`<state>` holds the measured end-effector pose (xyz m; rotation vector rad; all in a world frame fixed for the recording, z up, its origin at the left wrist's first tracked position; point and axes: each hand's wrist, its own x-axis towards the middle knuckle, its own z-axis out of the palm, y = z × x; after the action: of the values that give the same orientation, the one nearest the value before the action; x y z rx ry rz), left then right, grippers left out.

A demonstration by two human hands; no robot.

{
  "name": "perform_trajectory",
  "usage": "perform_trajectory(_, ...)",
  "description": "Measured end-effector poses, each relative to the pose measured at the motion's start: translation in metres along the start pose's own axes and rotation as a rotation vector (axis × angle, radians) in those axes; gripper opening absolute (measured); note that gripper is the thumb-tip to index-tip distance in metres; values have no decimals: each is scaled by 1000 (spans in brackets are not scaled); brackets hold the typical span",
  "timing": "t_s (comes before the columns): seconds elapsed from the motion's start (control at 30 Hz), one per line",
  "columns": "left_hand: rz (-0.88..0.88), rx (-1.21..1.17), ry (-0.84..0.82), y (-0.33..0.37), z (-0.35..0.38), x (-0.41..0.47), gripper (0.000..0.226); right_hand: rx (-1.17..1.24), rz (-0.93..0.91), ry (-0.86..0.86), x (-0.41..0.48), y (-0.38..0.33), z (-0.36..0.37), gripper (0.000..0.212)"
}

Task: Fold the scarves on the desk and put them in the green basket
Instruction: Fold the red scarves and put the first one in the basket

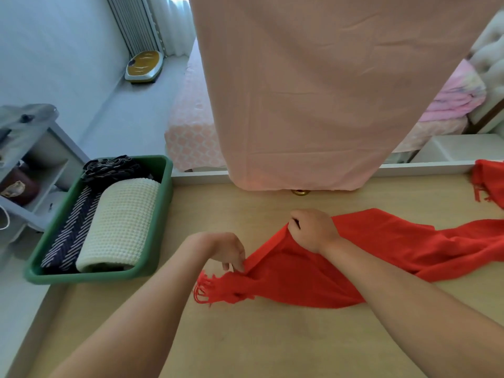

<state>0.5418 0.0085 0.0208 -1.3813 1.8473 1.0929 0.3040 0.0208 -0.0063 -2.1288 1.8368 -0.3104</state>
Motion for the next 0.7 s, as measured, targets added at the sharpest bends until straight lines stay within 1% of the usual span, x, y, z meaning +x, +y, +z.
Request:
perform_trajectory(0.03,-33,23,-43,2,-5,-3,10,-13,-27,-7,2,-3,-4,35)
perform_trajectory(0.1,-105,15,-18,7,-13,-2,15,-26,-45,4,6,-8,-8,35)
perform_trajectory(0.13,-117,16,42,7,-17,1,15,-9,-29,20,8,-10,-9,34)
perform_trajectory(0.17,-108,24,140,6,-19,4,16,21,-2,41,11,-11,-10,32)
perform_trajectory(0.2,-103,19,311,2,-19,10,20,61,22,71,14,-11,-10,27)
perform_trajectory(0.23,-105,-86,524,-1,-17,15,22,118,49,110,18,-9,-9,20)
perform_trajectory(0.27,-101,-252,759,-4,-12,19,22,184,74,136,21,-8,-8,14)
perform_trajectory(0.3,-80,-392,975,-6,-4,23,21,244,92,126,23,-6,-5,22)
perform_trajectory(0.33,-45,-470,1135,-8,5,27,23,282,100,71,23,-4,-2,39)
perform_trajectory(0.37,-11,-466,1200,-10,15,32,28,291,104,-4,22,-1,3,56)
perform_trajectory(0.4,31,-428,1189,-11,27,39,34,274,104,-78,18,1,10,66)
perform_trajectory(0.43,82,-383,1131,-11,38,45,38,244,97,-137,13,3,19,68)
perform_trajectory(0.5,165,-297,937,-8,60,57,43,160,85,-244,1,11,41,58)
perform_trajectory(0.57,184,-204,746,-9,81,67,45,96,95,-329,-15,18,63,48)
perform_trajectory(0.6,151,-153,642,-11,90,71,51,60,115,-354,-23,20,72,47)
perform_trajectory(0.63,85,-100,539,-13,98,74,63,18,140,-379,-32,22,81,50)
perform_trajectory(0.7,-62,-26,386,-20,108,74,94,-56,174,-443,-46,23,96,68)
